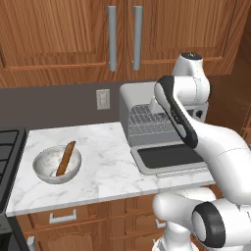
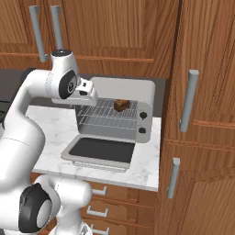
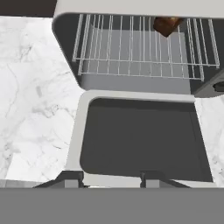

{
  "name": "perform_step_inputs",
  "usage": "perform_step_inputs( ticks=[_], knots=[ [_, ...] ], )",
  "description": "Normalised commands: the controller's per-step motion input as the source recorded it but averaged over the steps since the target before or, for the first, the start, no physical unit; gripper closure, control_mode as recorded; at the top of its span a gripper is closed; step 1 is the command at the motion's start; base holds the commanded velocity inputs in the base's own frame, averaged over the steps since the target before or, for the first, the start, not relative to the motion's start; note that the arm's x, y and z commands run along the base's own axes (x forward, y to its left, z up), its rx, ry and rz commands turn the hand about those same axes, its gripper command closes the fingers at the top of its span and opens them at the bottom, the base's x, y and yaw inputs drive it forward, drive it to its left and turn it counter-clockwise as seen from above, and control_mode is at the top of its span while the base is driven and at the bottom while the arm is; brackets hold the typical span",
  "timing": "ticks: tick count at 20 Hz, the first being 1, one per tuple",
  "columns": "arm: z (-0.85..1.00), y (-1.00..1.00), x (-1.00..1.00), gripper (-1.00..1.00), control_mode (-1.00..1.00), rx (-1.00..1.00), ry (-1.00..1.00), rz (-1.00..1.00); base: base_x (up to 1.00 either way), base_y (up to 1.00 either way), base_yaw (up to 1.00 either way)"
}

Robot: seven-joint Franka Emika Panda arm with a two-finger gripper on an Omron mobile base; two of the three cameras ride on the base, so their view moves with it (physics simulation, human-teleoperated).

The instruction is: Pick up the heated bread from the toaster oven and place it in the bowl. Then move the bread bowl to the dining counter.

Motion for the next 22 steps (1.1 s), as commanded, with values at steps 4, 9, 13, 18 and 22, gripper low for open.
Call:
perform_step_inputs(
  ticks=[4, 9, 13, 18, 22],
  knots=[
    [0.0, -0.2, -0.09, -1.0, -1.0, 0.05, -0.01, -0.03, 0.0, 0.0, 0.0],
    [-0.22, -0.27, -0.12, -1.0, -1.0, 0.0, -0.17, -0.05, 0.0, 0.0, 0.0],
    [-0.39, -0.19, -0.02, -1.0, -1.0, 0.01, -0.35, -0.01, 0.0, 0.0, 0.0],
    [-0.26, -0.12, 0.01, -1.0, -1.0, 0.01, -0.27, 0.0, 0.0, 0.0, 0.0],
    [-0.03, 0.0, 0.24, -1.0, -1.0, 0.0, -0.04, 0.01, 0.0, 0.0, 0.0]
  ],
)
